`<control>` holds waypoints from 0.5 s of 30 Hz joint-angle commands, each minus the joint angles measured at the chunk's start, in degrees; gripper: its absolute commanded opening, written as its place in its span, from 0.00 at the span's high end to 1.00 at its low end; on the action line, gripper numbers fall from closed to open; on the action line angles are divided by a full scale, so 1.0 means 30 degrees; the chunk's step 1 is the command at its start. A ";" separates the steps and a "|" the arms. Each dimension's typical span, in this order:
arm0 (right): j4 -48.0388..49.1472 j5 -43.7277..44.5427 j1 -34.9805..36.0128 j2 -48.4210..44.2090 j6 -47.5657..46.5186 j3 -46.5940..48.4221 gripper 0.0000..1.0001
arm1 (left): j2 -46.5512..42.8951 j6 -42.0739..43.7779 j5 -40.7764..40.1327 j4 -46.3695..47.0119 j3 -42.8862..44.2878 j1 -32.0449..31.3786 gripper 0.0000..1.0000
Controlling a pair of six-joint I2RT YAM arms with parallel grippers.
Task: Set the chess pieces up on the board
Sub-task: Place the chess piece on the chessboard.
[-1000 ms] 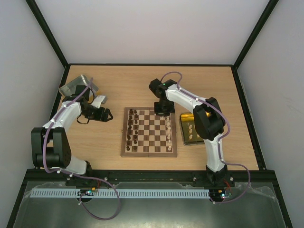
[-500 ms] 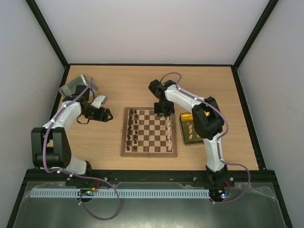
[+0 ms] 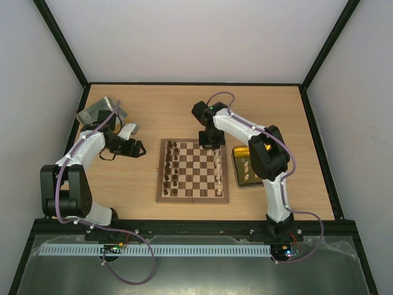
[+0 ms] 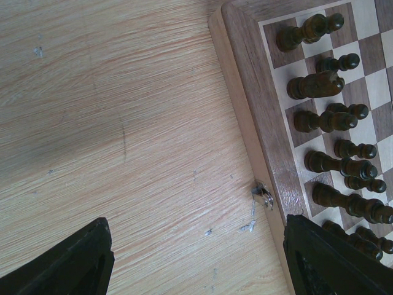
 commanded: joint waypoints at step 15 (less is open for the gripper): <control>-0.1967 0.1108 0.0009 -0.1610 0.0458 0.1822 0.79 | 0.0110 -0.0097 0.0098 -0.0041 -0.0240 -0.0030 0.24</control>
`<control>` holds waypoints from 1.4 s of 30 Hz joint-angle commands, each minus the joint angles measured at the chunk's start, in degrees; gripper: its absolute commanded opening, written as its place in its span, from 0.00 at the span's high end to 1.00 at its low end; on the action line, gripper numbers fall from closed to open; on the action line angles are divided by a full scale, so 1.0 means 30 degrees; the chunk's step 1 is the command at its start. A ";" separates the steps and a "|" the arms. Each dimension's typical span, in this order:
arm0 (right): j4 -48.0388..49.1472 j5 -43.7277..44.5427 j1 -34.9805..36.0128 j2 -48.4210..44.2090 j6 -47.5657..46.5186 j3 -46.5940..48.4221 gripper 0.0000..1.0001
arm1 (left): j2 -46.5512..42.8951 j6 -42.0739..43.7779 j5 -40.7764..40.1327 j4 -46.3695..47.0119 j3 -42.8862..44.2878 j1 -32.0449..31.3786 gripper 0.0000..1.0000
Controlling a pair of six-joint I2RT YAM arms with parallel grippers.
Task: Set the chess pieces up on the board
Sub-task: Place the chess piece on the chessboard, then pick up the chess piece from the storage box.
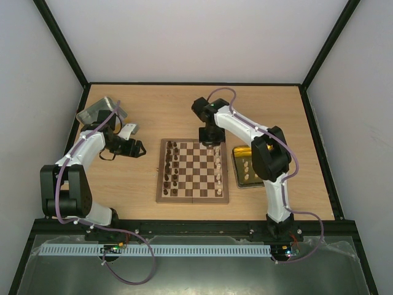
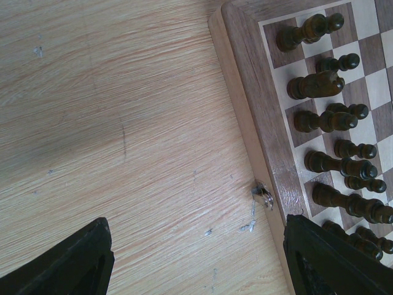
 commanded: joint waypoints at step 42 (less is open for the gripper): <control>0.3583 0.0172 -0.5923 -0.7815 0.0584 -1.2352 0.81 | -0.0096 -0.0273 -0.0117 -0.0011 -0.0209 -0.0331 0.24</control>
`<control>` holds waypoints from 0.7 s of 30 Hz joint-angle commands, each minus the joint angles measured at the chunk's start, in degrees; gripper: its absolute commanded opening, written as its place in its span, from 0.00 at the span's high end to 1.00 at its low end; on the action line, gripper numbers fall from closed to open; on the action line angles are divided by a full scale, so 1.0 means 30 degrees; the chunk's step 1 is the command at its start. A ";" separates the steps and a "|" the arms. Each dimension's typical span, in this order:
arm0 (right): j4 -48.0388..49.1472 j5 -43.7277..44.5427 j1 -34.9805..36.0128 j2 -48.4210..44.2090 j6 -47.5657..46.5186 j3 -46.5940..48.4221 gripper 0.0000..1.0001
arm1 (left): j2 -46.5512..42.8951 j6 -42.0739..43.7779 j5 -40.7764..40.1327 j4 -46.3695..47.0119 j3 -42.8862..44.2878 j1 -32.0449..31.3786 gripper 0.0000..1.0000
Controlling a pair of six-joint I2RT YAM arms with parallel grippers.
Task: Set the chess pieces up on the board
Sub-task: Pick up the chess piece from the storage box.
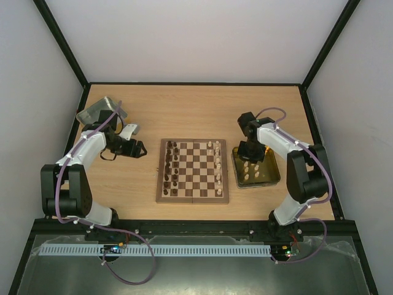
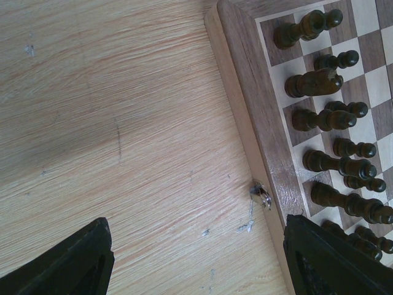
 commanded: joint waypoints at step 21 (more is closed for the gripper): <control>0.1377 -0.0063 -0.0461 0.1589 -0.0586 -0.0637 0.85 | -0.0088 -0.0142 -0.0095 0.0004 -0.0201 -0.0076 0.24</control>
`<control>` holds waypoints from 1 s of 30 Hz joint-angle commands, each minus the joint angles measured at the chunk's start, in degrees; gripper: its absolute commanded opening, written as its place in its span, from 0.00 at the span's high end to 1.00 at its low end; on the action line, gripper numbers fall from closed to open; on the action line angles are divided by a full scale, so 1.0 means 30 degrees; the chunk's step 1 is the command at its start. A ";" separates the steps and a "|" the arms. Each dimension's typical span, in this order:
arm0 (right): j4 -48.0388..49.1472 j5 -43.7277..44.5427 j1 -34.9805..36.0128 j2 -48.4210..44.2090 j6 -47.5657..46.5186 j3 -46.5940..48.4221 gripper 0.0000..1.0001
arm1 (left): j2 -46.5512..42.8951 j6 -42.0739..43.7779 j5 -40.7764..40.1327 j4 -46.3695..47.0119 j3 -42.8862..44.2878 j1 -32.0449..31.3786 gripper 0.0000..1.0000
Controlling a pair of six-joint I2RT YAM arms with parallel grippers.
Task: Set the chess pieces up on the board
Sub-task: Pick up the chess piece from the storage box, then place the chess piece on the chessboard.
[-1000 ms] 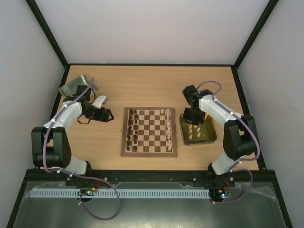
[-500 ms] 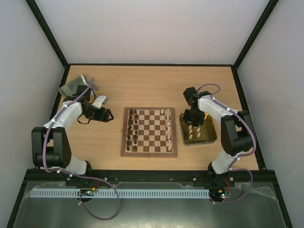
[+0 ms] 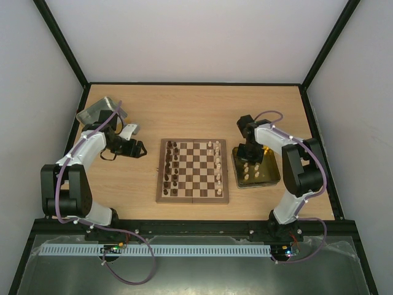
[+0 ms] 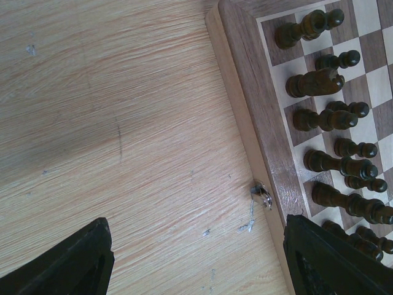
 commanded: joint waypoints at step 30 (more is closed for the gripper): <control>-0.5415 0.0373 0.5258 0.0128 0.2618 0.9105 0.91 | -0.0231 -0.0098 0.0132 0.0003 -0.0225 -0.0076 0.24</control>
